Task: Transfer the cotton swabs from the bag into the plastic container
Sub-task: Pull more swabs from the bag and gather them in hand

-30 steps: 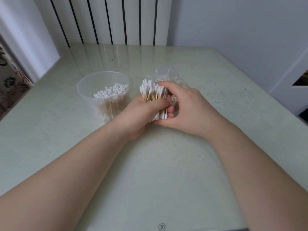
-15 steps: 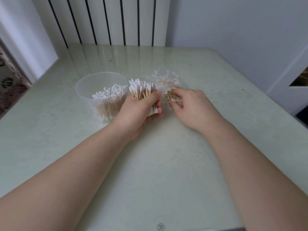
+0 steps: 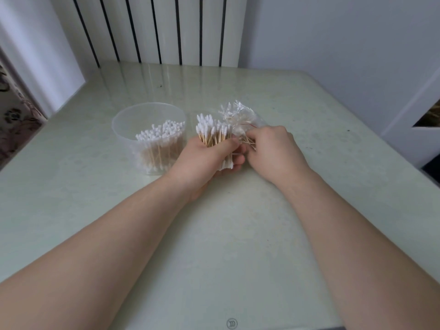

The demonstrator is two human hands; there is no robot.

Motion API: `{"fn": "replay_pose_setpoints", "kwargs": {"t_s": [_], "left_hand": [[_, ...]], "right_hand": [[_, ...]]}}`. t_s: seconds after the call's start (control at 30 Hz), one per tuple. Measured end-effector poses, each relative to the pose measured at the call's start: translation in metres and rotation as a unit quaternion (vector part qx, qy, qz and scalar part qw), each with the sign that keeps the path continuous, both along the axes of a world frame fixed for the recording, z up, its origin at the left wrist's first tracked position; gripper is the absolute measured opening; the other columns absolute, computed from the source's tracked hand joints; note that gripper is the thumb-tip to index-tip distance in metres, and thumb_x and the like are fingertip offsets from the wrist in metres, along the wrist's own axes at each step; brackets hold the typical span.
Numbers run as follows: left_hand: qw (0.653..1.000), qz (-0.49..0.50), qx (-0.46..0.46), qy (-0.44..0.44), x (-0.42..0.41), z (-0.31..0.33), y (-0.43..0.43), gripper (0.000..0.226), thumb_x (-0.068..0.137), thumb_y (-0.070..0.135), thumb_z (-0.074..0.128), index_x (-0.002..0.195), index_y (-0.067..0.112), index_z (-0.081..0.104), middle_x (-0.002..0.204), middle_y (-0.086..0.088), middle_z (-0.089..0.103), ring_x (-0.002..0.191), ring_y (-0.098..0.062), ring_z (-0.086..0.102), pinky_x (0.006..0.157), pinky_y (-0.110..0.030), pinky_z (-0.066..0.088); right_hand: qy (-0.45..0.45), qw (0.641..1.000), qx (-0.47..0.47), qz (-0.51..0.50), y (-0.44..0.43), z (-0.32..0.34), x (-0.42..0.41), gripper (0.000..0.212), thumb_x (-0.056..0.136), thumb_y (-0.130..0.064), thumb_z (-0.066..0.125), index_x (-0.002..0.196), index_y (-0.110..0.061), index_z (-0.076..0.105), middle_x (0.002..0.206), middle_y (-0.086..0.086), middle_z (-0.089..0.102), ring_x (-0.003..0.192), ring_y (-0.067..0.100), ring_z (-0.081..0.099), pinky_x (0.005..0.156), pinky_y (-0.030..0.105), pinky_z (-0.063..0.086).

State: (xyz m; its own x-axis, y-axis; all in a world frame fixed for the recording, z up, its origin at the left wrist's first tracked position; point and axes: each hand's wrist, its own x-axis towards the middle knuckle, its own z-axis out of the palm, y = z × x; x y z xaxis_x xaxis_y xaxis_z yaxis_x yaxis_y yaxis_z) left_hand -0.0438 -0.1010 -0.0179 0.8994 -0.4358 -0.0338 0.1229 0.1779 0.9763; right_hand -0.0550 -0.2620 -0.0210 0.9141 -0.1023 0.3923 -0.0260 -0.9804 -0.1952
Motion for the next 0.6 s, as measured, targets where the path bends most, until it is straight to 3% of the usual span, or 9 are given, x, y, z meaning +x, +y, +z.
{"fn": "replay_pose_setpoints", "kwargs": {"t_s": [0.13,0.33,0.47,0.53,0.6], "left_hand": [[1.000,0.027,-0.011,-0.011,0.001,-0.003,-0.002,0.011,0.098,0.006,0.062,0.103,0.004,0.071,0.107,-0.020,0.075,0.094,-0.032,0.074,0.077,-0.041,0.059],[0.998,0.059,-0.027,-0.006,0.003,-0.006,-0.002,0.010,0.097,0.010,0.066,0.105,0.009,0.072,0.111,-0.014,0.075,0.105,-0.028,0.073,0.075,-0.040,0.061],[0.997,0.075,-0.031,0.000,0.006,-0.007,-0.001,0.007,0.096,0.011,0.068,0.101,0.012,0.073,0.105,-0.009,0.076,0.106,-0.027,0.072,0.076,-0.041,0.061],[0.996,0.081,-0.031,-0.002,0.006,-0.007,-0.001,0.008,0.096,0.010,0.068,0.102,0.011,0.073,0.105,-0.009,0.076,0.106,-0.028,0.072,0.078,-0.043,0.062],[0.996,0.083,-0.032,-0.004,0.007,-0.008,-0.002,0.012,0.096,0.009,0.067,0.107,0.008,0.072,0.109,-0.013,0.075,0.105,-0.029,0.073,0.077,-0.042,0.061]], "right_hand": [[-0.003,1.000,-0.005,0.006,-0.005,0.002,-0.002,0.021,0.089,-0.033,0.055,0.099,-0.022,0.070,0.082,0.011,0.069,0.084,0.040,0.062,0.071,0.037,0.051],[-0.001,0.999,0.002,0.037,-0.011,0.008,-0.009,0.016,0.092,-0.027,0.057,0.092,-0.020,0.070,0.073,0.012,0.064,0.076,0.037,0.059,0.063,0.033,0.042],[-0.054,0.995,0.058,0.056,-0.011,0.012,-0.013,0.028,0.093,-0.024,0.062,0.069,-0.013,0.055,0.053,0.001,0.049,0.061,0.028,0.048,0.058,0.034,0.032],[-0.085,0.988,0.115,0.052,-0.012,0.014,-0.013,0.032,0.092,-0.027,0.063,0.067,-0.010,0.054,0.053,0.005,0.054,0.059,0.029,0.053,0.057,0.036,0.040],[-0.093,0.973,0.204,0.051,-0.009,0.015,-0.013,0.028,0.091,-0.032,0.061,0.074,-0.010,0.065,0.060,0.008,0.065,0.060,0.027,0.064,0.060,0.037,0.053]]}}
